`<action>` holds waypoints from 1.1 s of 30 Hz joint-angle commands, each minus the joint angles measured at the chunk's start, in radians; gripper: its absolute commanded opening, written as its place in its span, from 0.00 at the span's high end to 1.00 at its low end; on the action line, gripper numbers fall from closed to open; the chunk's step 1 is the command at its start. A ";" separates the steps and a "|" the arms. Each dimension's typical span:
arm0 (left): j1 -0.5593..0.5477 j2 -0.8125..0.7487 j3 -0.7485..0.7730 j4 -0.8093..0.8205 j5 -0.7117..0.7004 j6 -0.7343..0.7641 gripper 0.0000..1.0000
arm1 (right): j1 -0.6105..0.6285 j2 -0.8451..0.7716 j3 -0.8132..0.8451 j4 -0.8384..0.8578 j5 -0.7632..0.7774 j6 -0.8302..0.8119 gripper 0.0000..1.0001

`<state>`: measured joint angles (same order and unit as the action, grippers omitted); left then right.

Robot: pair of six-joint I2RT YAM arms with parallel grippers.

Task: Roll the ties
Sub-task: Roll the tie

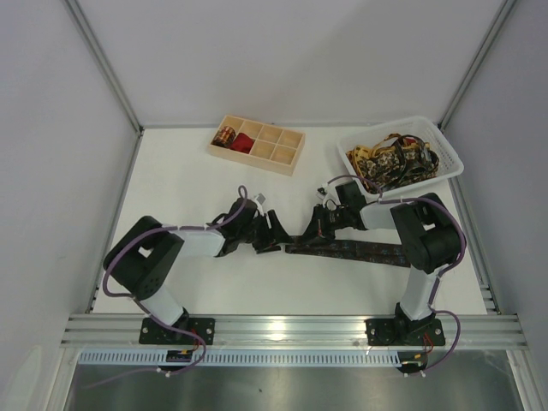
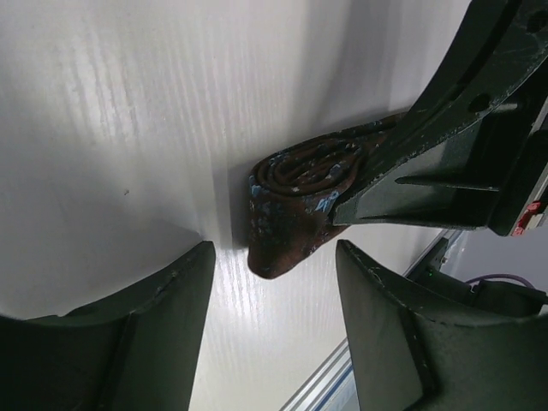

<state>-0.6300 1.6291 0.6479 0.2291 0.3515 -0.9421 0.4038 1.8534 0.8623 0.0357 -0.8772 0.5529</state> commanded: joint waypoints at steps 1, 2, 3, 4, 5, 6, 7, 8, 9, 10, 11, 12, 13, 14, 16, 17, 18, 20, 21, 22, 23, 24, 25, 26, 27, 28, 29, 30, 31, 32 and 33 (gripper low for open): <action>-0.002 0.035 0.012 0.091 0.026 0.016 0.35 | 0.000 0.027 0.004 -0.016 0.084 -0.041 1.00; -0.002 0.050 0.007 0.117 0.033 0.016 0.36 | 0.000 0.027 0.004 -0.014 0.083 -0.042 1.00; -0.002 0.057 0.006 0.130 0.043 0.017 0.35 | 0.000 0.027 0.007 -0.017 0.081 -0.042 1.00; -0.002 0.063 0.003 0.144 0.059 0.014 0.36 | 0.000 0.027 0.009 -0.020 0.083 -0.045 1.00; -0.004 0.070 -0.007 0.174 0.069 0.009 0.36 | 0.000 0.027 0.010 -0.022 0.084 -0.047 1.00; -0.005 0.081 -0.010 0.183 0.075 0.000 0.36 | 0.000 0.029 0.012 -0.026 0.086 -0.048 1.00; -0.005 0.090 -0.011 0.191 0.081 -0.004 0.37 | 0.000 0.032 0.015 -0.028 0.086 -0.050 1.00; -0.005 0.098 -0.010 0.206 0.098 -0.006 0.38 | 0.001 0.033 0.017 -0.028 0.084 -0.048 1.00; -0.008 0.104 -0.007 0.205 0.106 -0.011 0.38 | 0.000 0.035 0.017 -0.026 0.084 -0.048 1.00; -0.011 0.115 -0.004 0.204 0.107 -0.014 0.38 | 0.000 0.035 0.015 -0.026 0.083 -0.048 1.00; -0.011 0.118 -0.002 0.211 0.106 -0.014 0.38 | 0.000 0.035 0.015 -0.023 0.084 -0.044 1.00; -0.013 0.123 -0.002 0.211 0.103 -0.012 0.38 | 0.000 0.035 0.015 -0.023 0.083 -0.042 1.00; -0.013 0.129 0.007 0.208 0.099 -0.011 0.38 | 0.000 0.035 0.014 -0.023 0.083 -0.042 1.00; -0.014 0.132 0.012 0.207 0.101 -0.008 0.38 | 0.001 0.033 0.015 -0.026 0.084 -0.047 1.00; -0.017 0.143 0.022 0.207 0.103 -0.006 0.39 | 0.001 0.029 0.014 -0.030 0.086 -0.045 1.00; -0.020 0.143 0.025 0.207 0.101 -0.004 0.40 | 0.000 0.030 0.014 -0.030 0.086 -0.045 1.00; -0.026 0.147 0.030 0.202 0.098 -0.003 0.43 | 0.000 0.030 0.015 -0.030 0.086 -0.045 1.00; -0.031 0.172 0.044 0.199 0.102 0.003 0.54 | 0.001 0.032 0.017 -0.023 0.084 -0.039 1.00; -0.033 0.179 0.045 0.200 0.110 0.003 0.58 | 0.001 0.032 0.015 -0.022 0.083 -0.039 1.00; -0.034 0.184 0.044 0.200 0.110 -0.001 0.64 | 0.003 0.033 0.015 -0.022 0.083 -0.039 1.00; -0.034 0.190 0.030 0.226 0.112 -0.013 0.71 | 0.004 0.035 0.017 -0.023 0.083 -0.039 1.00; -0.034 0.193 0.024 0.236 0.112 -0.018 0.74 | 0.006 0.035 0.018 -0.025 0.083 -0.041 1.00; -0.036 0.196 0.021 0.242 0.113 -0.018 0.77 | 0.004 0.033 0.018 -0.025 0.083 -0.041 1.00; -0.034 0.199 0.022 0.234 0.109 -0.011 0.81 | 0.006 0.035 0.018 -0.028 0.083 -0.042 1.00; -0.034 0.198 0.024 0.228 0.107 -0.004 0.82 | 0.006 0.032 0.023 -0.031 0.084 -0.042 1.00; -0.034 0.196 0.030 0.211 0.104 0.002 0.83 | 0.007 0.032 0.024 -0.031 0.086 -0.048 1.00; -0.034 0.193 0.033 0.194 0.098 0.020 0.86 | 0.009 0.029 0.027 -0.033 0.089 -0.051 1.00; -0.034 0.183 0.039 0.170 0.089 0.032 0.87 | 0.010 0.023 0.030 -0.063 0.092 -0.053 1.00; -0.036 0.176 0.054 0.118 0.072 0.049 0.88 | 0.010 0.018 0.037 -0.069 0.095 -0.059 1.00; -0.034 0.170 0.059 0.095 0.066 0.072 0.90 | 0.012 0.010 0.041 -0.086 0.104 -0.065 1.00; -0.033 0.157 0.061 0.078 0.061 0.080 0.91 | 0.013 0.000 0.047 -0.097 0.109 -0.068 1.00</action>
<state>-0.6460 1.8000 0.6895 0.4313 0.4553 -0.9413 0.4084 1.8572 0.8806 -0.0021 -0.8631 0.5369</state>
